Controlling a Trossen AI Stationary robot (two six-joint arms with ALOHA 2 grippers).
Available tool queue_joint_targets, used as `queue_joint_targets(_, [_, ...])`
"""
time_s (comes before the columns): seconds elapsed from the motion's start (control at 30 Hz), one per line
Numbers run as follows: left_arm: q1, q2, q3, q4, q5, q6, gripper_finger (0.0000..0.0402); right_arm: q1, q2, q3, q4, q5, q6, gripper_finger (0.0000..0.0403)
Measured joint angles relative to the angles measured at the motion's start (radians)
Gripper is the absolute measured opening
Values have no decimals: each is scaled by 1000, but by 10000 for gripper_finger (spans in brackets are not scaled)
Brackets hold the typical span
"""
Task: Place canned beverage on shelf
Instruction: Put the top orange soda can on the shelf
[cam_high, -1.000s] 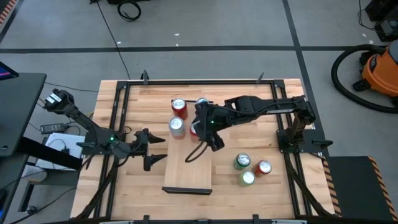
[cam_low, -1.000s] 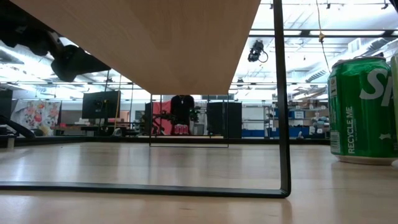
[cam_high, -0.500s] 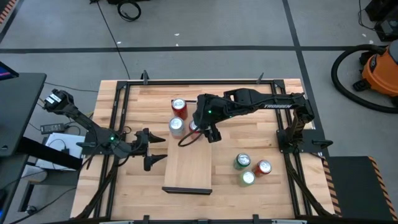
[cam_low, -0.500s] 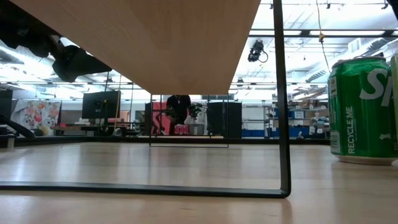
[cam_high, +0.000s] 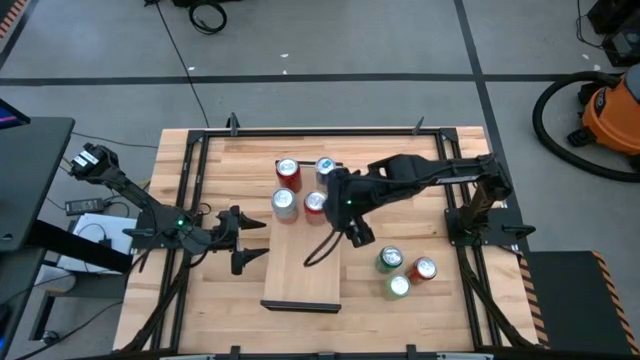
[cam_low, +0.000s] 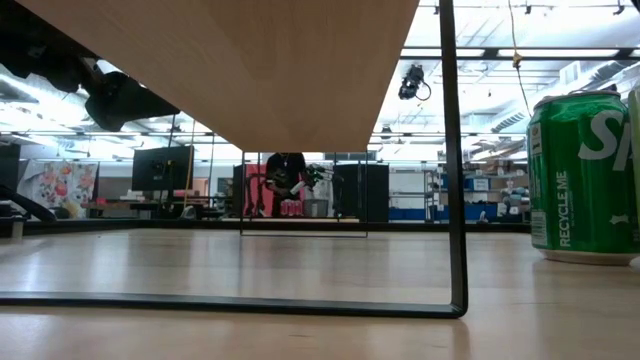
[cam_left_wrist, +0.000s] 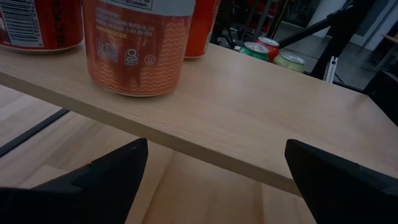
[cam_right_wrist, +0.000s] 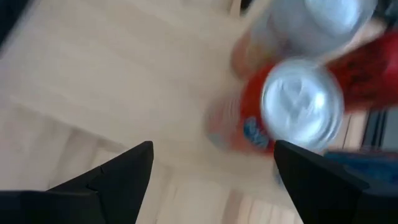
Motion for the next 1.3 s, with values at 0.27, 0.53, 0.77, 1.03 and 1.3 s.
queue_joint_targets(0.27, [0,0,0,2,0,-1,392,13,10,-1,-2,55,6,345])
queue_joint_targets(0.53, [0,0,0,2,0,3,392,20,10,-1,2,127,2,345])
queue_joint_targets(0.77, [0,0,0,2,0,4,392,-6,10,-1,27,68,-3,345])
queue_joint_targets(1.03, [0,0,0,2,0,4,392,-7,10,-1,34,0,5,345])
queue_joint_targets(1.3, [0,0,0,2,0,5,392,-8,10,-1,60,0,9,345])
